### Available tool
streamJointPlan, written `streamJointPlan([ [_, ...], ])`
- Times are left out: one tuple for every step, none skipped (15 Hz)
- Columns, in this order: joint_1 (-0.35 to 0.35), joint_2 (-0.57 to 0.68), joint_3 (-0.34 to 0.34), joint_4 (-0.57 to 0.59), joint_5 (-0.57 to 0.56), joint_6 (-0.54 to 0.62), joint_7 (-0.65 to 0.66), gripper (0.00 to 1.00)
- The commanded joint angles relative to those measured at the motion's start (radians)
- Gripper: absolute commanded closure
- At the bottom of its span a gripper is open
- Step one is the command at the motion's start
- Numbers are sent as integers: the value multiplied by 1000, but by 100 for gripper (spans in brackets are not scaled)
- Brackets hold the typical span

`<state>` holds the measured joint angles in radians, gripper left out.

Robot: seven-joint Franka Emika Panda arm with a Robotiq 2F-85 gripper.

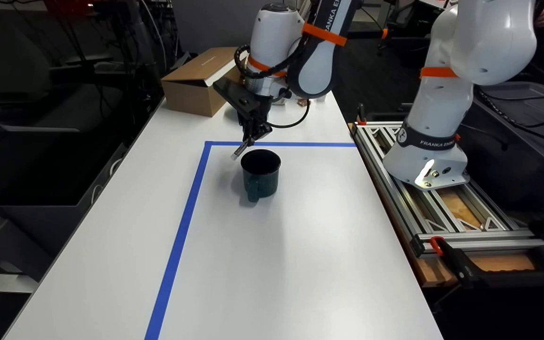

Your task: Remove the marker from the mug.

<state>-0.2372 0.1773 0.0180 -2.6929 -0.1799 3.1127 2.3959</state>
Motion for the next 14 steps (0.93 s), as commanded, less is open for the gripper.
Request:
streamJointPlan([
  [37,72,1,40,191,8,-135,95],
  [47,78,-5,47,234,-4,-171,95],
  [59,88,-13,54,268,-9,-202,95],
  [78,88,-34,57,291,-21,-225,66],
  [96,91,-53,61,311,-27,-246,53],
  [113,88,-72,60,323,-34,-263,47],
  [140,83,-103,59,328,-46,-272,41],
  [166,73,-130,55,330,-57,-277,32],
  [247,63,-218,46,296,-66,-249,25],
  [277,51,-266,38,208,-82,-176,16],
  [358,37,-351,32,165,-100,-141,10],
  [428,28,-427,31,115,-118,-97,3],
  [497,3,-501,28,57,-151,-55,0],
  [558,-18,-564,30,-4,-184,-13,0],
])
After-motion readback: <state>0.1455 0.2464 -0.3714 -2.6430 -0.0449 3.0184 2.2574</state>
